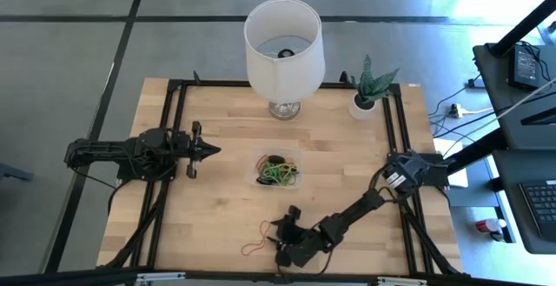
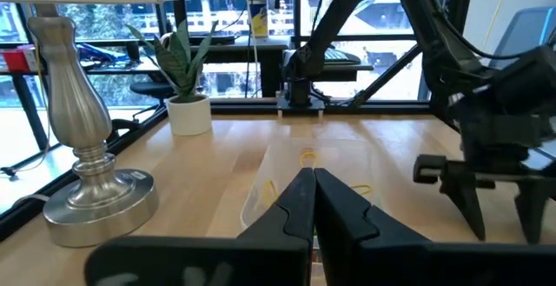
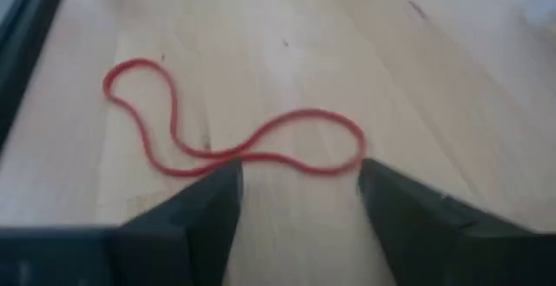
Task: Pick and place rubber bands into bin
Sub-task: Put the red rubber band into the container
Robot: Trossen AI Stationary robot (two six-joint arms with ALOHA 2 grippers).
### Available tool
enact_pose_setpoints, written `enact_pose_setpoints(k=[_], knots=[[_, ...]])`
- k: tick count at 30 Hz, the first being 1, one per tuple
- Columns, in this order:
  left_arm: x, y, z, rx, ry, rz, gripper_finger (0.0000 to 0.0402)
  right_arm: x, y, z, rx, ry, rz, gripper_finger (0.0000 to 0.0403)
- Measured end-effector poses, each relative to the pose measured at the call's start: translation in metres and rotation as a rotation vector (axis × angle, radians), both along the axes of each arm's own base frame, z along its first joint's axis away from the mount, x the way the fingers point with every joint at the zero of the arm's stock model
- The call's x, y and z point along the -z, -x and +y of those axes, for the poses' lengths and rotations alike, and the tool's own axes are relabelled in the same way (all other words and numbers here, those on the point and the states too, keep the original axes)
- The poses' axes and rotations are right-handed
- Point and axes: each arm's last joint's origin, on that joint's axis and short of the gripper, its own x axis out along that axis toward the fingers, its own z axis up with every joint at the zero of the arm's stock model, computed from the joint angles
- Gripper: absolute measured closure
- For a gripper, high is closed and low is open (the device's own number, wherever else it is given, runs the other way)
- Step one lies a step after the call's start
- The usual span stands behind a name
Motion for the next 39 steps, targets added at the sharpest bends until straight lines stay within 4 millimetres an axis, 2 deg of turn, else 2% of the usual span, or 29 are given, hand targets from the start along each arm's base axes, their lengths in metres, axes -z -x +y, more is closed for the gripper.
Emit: enact_pose_setpoints(k=[6,10,13,19,21,27,33,36,39], knots=[[0.000,0.000,0.000,0.000,0.000,0.000,0.0398,0.012,-0.022,0.001,-0.057,0.118,0.013,0.0126],[0.000,0.000,0.000,0.000,0.000,0.000,0.0398,0.023,-0.032,0.002,-0.091,0.162,0.025,0.0140],[0.000,0.000,0.000,0.000,0.000,0.000,0.0398,0.028,-0.038,0.001,-0.085,0.090,0.021,0.0190],[0.000,0.000,0.000,0.000,0.000,0.000,0.0398,0.029,-0.044,-0.003,-0.086,0.043,-0.009,0.0355],[0.000,0.000,0.000,0.000,0.000,0.001,0.0398,0.028,-0.045,-0.005,-0.094,0.027,-0.014,0.0389],[0.000,0.000,0.000,0.000,0.000,0.000,0.0398,0.005,-0.047,-0.007,-0.123,0.022,-0.031,0.0398],[0.000,0.000,0.000,0.000,0.000,0.001,0.0398,-0.030,-0.045,-0.006,-0.149,0.078,-0.054,0.0397],[0.000,0.000,0.000,0.000,0.000,0.000,0.0398,-0.033,-0.046,-0.008,-0.127,0.067,-0.070,0.0393],[0.000,0.000,0.000,0.000,0.000,0.000,0.0398,-0.031,-0.046,-0.008,-0.086,-0.026,-0.075,0.0377]])
